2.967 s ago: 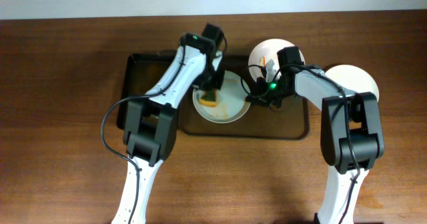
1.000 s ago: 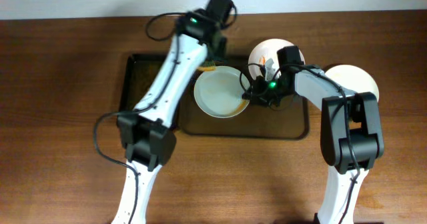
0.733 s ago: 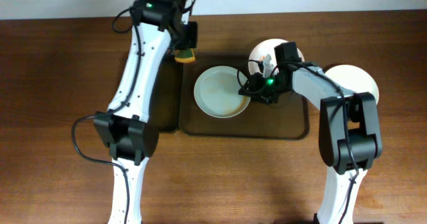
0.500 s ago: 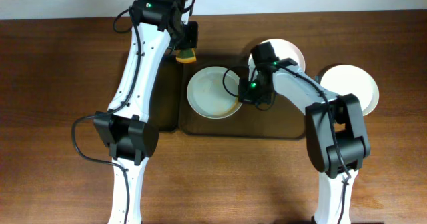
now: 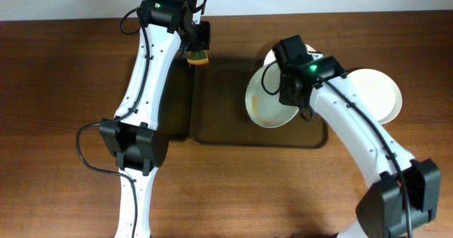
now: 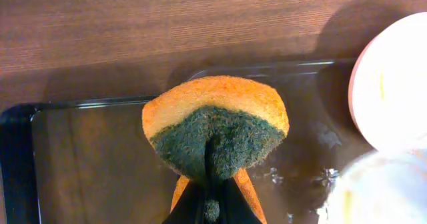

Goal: Clean dirty plates on tray and stack at the side
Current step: 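Carry the plate with the right gripper onto the plate at right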

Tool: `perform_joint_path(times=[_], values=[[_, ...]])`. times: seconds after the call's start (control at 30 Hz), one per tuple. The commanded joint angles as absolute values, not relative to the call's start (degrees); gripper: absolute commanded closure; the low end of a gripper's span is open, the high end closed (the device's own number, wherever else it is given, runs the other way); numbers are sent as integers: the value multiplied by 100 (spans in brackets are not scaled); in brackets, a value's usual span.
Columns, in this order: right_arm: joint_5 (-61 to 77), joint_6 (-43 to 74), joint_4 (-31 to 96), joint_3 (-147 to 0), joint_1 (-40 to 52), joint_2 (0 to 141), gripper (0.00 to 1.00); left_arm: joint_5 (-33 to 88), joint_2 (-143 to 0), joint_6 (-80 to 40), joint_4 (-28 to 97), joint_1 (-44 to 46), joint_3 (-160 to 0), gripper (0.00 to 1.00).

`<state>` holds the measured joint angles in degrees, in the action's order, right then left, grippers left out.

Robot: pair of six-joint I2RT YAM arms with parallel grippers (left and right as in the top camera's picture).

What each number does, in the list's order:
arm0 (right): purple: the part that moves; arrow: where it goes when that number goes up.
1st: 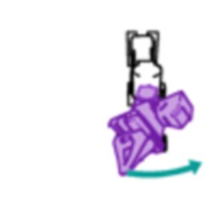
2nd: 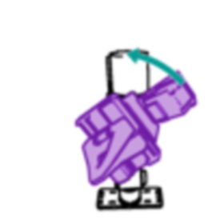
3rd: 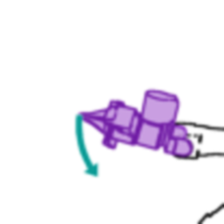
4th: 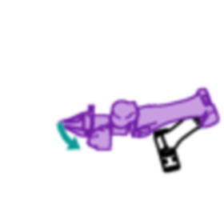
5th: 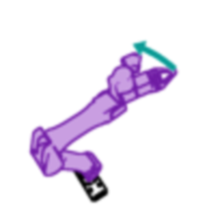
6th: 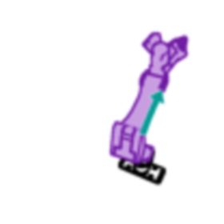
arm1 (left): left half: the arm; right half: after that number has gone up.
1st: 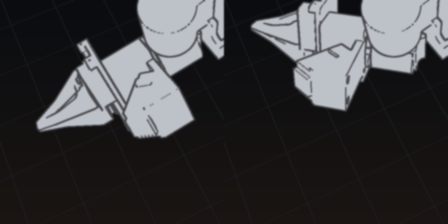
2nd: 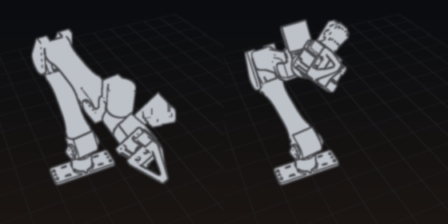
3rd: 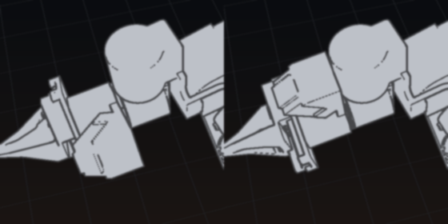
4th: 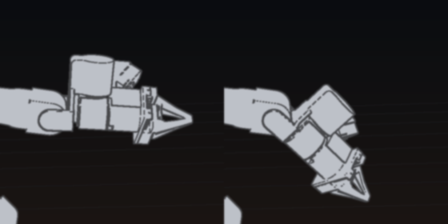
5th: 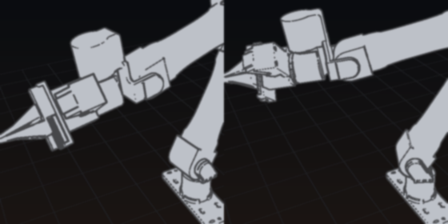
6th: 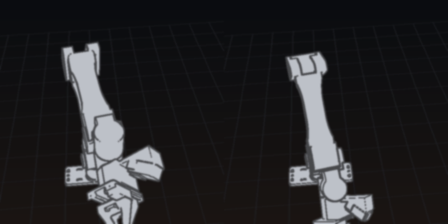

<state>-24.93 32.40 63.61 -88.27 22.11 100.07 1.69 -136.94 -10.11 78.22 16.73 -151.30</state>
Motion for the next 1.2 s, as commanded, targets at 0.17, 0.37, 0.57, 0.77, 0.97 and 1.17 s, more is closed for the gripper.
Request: perform_joint_path(times=[0.17,0.37,0.57,0.77,0.97,1.17], values=[[-6386,3868,6724,-8844,3791,9861,96,176,-13598,-934,7762,1669,-15196,100],[-7260,3863,7148,-8844,4053,9861,96,176,-13598,-934,7762,1671,-15196,100],[-7260,3983,7212,-8844,4053,9861,96,176,-13598,-934,7765,1671,-15196,100],[-6635,4405,7225,-8844,3938,9861,96,176,-13598,-934,7765,1671,-15196,100],[-4716,4495,7150,-8847,2565,9633,96,174,-13598,-934,7780,1671,-15196,100],[-799,2521,6108,-8842,-526,9625,96,174,-13598,-934,7837,1671,-15196,100]])
